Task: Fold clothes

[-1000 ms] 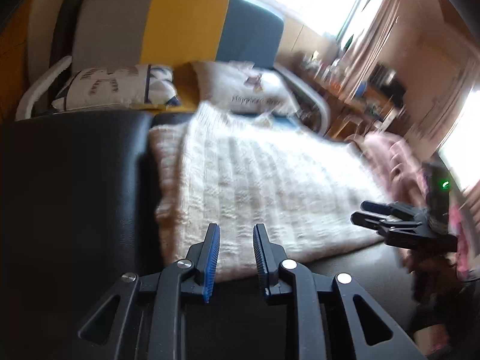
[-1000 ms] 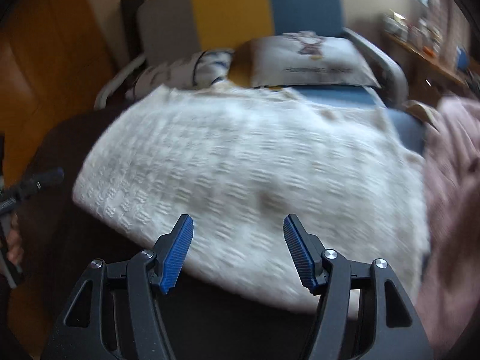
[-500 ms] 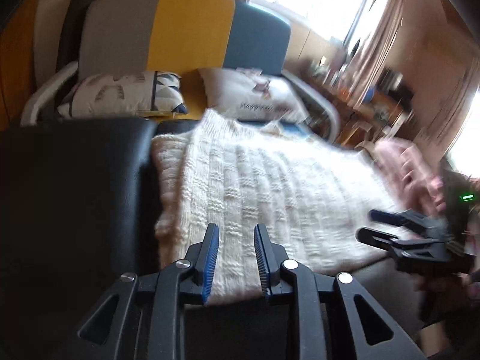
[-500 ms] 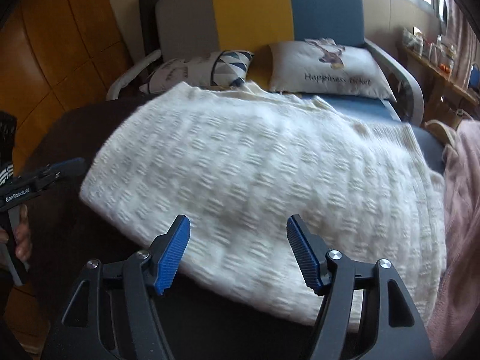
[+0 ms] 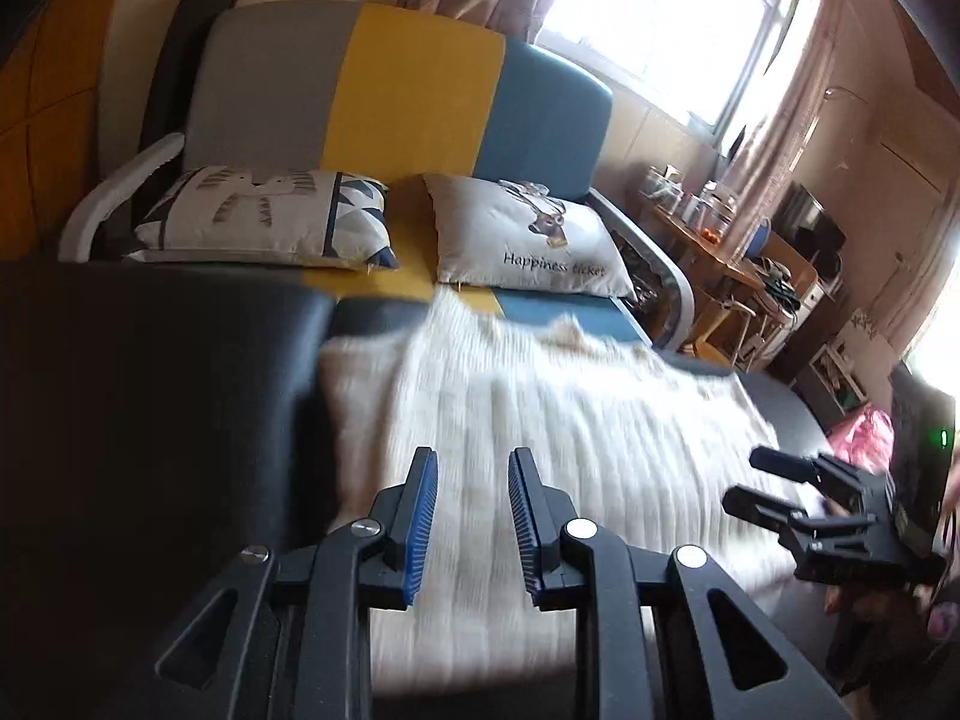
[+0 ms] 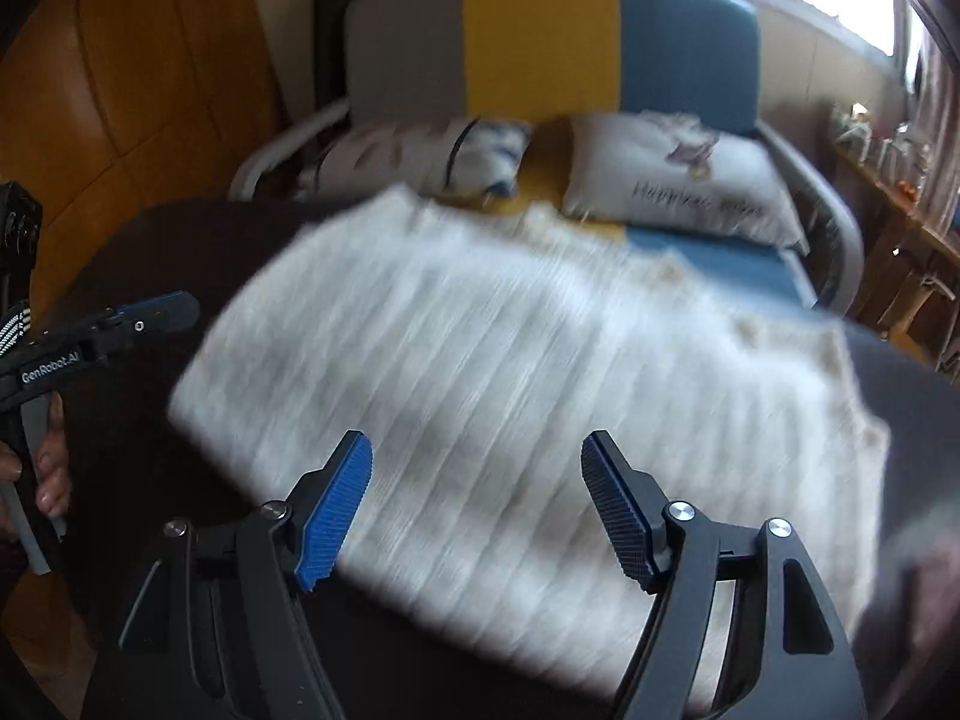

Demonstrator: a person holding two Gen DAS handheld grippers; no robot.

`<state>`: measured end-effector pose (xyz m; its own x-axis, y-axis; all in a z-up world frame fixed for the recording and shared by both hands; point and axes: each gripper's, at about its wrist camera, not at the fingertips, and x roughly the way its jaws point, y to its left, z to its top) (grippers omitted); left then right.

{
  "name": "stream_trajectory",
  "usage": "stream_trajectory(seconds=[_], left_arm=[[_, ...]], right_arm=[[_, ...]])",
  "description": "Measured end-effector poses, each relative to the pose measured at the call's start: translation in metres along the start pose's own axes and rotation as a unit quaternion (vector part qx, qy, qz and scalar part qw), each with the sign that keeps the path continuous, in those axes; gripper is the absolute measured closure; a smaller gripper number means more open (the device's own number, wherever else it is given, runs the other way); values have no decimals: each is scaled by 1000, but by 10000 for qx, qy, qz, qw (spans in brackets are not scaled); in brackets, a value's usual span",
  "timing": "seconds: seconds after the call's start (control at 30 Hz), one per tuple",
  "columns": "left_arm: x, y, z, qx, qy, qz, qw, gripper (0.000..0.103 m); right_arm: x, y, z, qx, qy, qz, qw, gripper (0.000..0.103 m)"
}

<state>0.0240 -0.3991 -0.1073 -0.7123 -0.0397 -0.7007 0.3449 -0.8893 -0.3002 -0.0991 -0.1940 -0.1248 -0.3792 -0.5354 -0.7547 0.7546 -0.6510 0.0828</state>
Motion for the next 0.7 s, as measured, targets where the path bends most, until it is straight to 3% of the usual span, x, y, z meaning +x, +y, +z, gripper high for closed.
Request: stream_trajectory(seconds=[0.13,0.2,0.23,0.27,0.4,0.5,0.63,0.7], left_arm=[[54,-1,26,159,469,317,9983,79],[81,10,12,148,849,558,9947,79],[77,13,5,171,623,489,9967,79],[72,13,-1,236,484,468,9974,79],[53,8,-19,377,340,527,9973,79],[40,2,-7,349,157,462,9982,79],[44,-18,28,617,-115,402,9972,79],[64,-20,42,702,73,421,9966,79]], right_arm=[[29,-36,14,249,233,-385,9987,27],[55,-53,6,321,584,-522,9964,27],[67,-59,-1,322,764,-507,9953,27],[68,-62,-6,317,581,-426,9969,23],[58,-65,-6,137,371,-167,9991,23],[42,-73,8,294,149,99,9994,23],[45,-89,30,328,74,-96,9994,23],[57,-100,35,410,210,-326,9984,23]])
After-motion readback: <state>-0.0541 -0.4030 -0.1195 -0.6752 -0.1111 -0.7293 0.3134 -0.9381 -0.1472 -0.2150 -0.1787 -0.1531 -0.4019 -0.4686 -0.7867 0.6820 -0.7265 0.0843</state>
